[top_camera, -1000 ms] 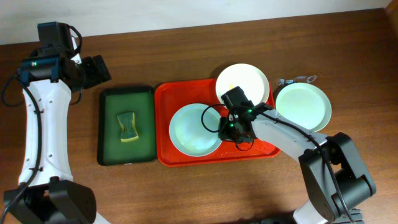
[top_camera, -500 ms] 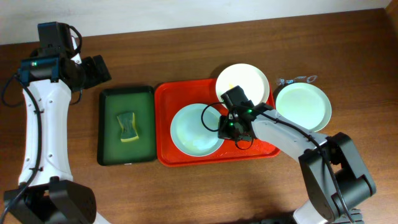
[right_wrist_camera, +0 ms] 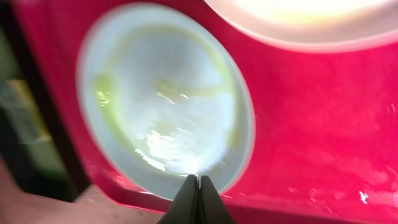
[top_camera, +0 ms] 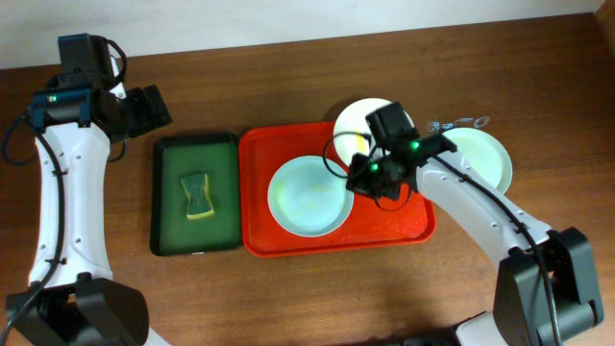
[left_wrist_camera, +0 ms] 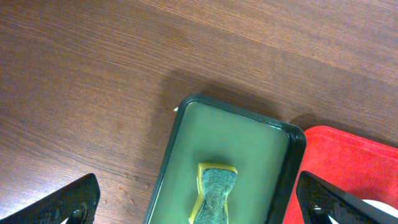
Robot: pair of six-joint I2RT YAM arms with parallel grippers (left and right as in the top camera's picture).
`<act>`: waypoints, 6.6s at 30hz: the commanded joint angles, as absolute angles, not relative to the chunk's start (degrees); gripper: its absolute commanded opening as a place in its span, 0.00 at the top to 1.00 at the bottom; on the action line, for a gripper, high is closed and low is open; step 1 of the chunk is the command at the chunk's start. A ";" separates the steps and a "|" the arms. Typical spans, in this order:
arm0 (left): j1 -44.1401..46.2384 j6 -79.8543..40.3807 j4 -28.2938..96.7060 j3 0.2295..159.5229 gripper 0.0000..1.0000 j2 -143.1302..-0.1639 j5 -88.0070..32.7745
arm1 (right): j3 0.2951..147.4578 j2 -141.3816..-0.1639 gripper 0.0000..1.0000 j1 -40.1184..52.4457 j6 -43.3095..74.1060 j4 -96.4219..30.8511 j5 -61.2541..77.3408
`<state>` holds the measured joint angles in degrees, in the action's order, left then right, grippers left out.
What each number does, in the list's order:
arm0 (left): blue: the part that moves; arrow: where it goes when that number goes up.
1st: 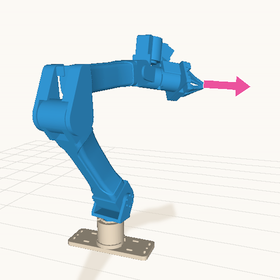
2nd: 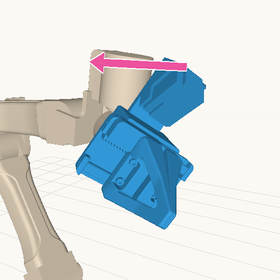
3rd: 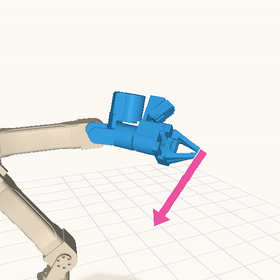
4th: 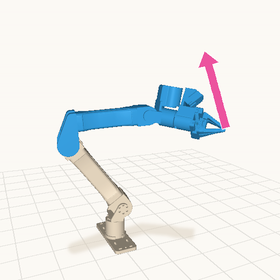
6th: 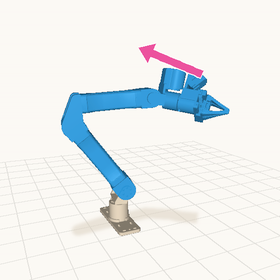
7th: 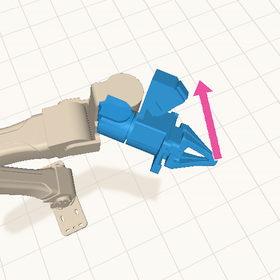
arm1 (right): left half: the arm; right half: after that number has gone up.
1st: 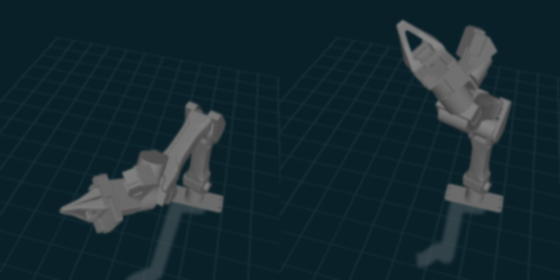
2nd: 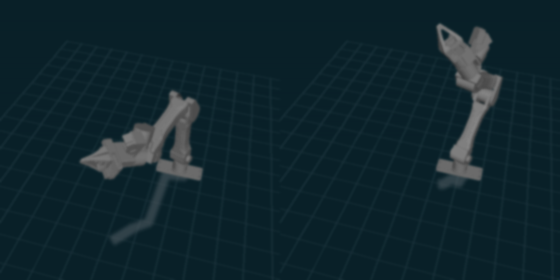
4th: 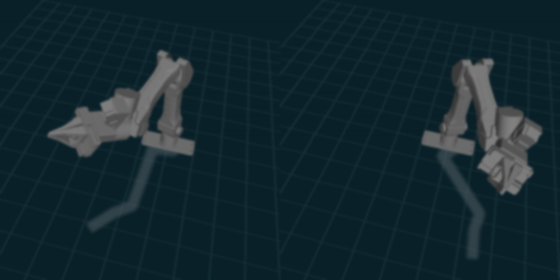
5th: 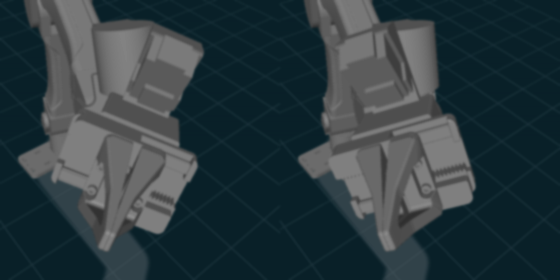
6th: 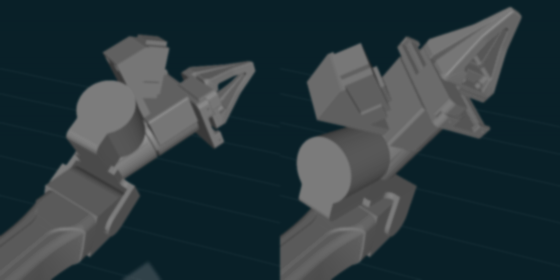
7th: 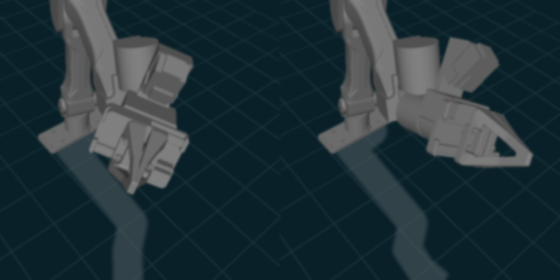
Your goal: Clean dirty plates on tray and stack at the side
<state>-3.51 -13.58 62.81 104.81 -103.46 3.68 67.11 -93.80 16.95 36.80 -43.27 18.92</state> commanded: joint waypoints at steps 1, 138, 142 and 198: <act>-3.53 -13.87 62.70 105.25 0.01 -103.07 3.90 | 70.98 -92.33 0.96 17.39 36.82 -42.50 19.00; -3.53 -13.87 62.70 105.27 0.01 -103.07 3.88 | 66.94 -92.40 0.96 -29.23 28.93 -54.48 -3.31; -3.53 -13.87 62.70 105.25 0.01 -103.07 3.90 | 66.89 -92.40 0.55 -29.23 28.91 -53.34 -3.29; -3.53 -13.87 62.70 105.27 0.01 -103.07 3.88 | 83.55 -98.04 0.31 3.75 7.70 -39.53 -0.73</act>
<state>-3.51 -13.58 62.83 104.81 -103.46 3.66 82.76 -95.42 3.49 10.92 -41.08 1.89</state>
